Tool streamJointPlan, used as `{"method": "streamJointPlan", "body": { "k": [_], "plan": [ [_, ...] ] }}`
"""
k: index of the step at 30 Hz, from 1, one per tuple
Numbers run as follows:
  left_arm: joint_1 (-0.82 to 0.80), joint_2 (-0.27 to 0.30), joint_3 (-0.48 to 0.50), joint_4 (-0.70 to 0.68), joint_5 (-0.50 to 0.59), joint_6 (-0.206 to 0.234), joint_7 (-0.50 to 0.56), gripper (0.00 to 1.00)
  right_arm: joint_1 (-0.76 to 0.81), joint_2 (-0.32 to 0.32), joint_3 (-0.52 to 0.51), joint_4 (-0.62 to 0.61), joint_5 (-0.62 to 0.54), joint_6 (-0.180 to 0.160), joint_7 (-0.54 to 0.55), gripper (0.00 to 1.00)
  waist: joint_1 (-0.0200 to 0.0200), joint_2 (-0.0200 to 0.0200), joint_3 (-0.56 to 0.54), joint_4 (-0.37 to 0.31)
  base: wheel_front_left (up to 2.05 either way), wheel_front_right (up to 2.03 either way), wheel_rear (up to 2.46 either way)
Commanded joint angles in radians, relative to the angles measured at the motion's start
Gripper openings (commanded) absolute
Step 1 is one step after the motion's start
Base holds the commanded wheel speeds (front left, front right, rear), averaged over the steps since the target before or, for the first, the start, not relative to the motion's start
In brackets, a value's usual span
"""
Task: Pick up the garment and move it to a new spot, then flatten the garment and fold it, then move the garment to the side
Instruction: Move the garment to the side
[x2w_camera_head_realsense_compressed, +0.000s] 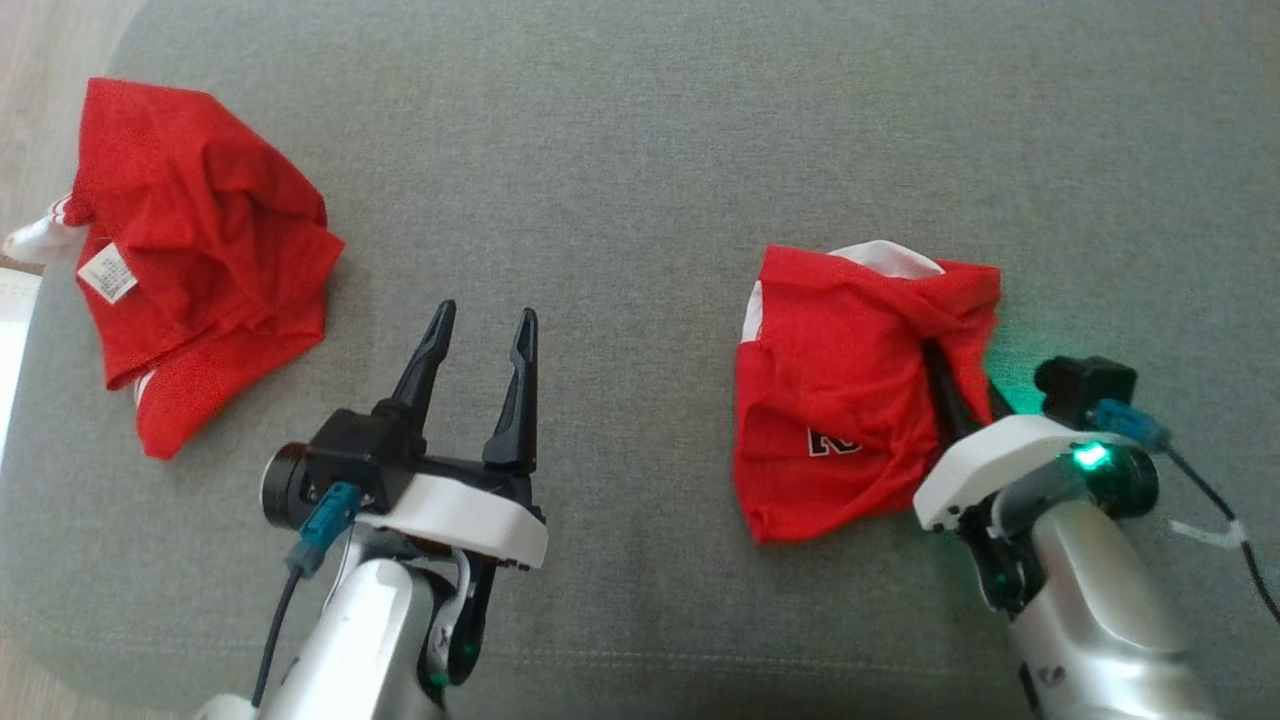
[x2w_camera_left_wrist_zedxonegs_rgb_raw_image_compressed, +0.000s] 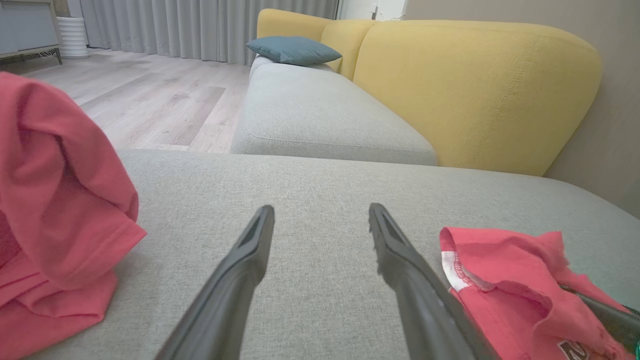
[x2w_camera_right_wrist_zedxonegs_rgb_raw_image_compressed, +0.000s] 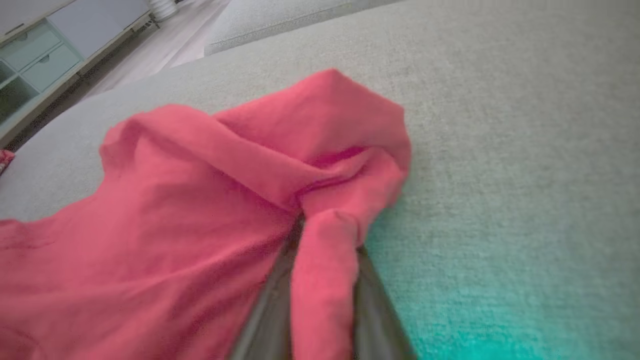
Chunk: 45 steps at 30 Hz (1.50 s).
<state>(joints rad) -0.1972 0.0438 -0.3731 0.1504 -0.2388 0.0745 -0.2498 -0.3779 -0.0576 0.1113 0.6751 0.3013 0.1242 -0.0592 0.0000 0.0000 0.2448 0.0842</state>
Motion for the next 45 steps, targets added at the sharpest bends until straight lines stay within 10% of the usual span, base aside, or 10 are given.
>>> {"method": "streamJointPlan", "body": {
  "k": [1,10,28,41,43,45],
  "plan": [
    [-0.036,0.006,0.035,-0.034,0.013,-0.001,-0.012,1.00,-0.012,0.007,0.038,-0.006,-0.038,0.007,-0.018,0.00,0.0000,0.0000,0.000,-0.010,0.00,0.00,0.00],
    [-0.051,0.006,0.039,-0.045,0.017,-0.006,-0.012,1.00,-0.088,-0.050,0.089,-0.049,-0.233,0.007,-0.055,0.00,0.0000,0.0000,-0.001,-0.110,0.00,0.00,0.00],
    [-0.144,0.006,0.030,-0.058,0.046,-0.035,-0.012,1.00,-0.299,-0.510,0.102,-0.046,-0.219,0.007,0.022,0.00,0.0000,0.0000,0.129,-0.214,0.00,0.00,0.00],
    [-0.157,0.006,0.054,-0.051,0.057,-0.051,-0.012,1.00,-0.349,-0.504,-0.008,0.011,-0.240,0.007,-0.001,0.00,0.0000,0.0000,0.156,-0.200,0.00,0.00,0.00],
    [-0.155,0.006,0.056,-0.049,0.057,-0.052,-0.012,1.00,-0.345,-0.486,-0.014,0.013,-0.221,0.007,-0.005,0.88,0.0000,0.0000,0.151,-0.199,0.00,0.00,0.00],
    [-0.151,0.006,0.055,-0.046,0.055,-0.051,-0.012,1.00,-0.343,-0.480,-0.016,0.014,-0.208,0.007,-0.007,1.00,0.0000,0.0000,0.143,-0.197,0.00,0.00,0.00]
  ]
}}
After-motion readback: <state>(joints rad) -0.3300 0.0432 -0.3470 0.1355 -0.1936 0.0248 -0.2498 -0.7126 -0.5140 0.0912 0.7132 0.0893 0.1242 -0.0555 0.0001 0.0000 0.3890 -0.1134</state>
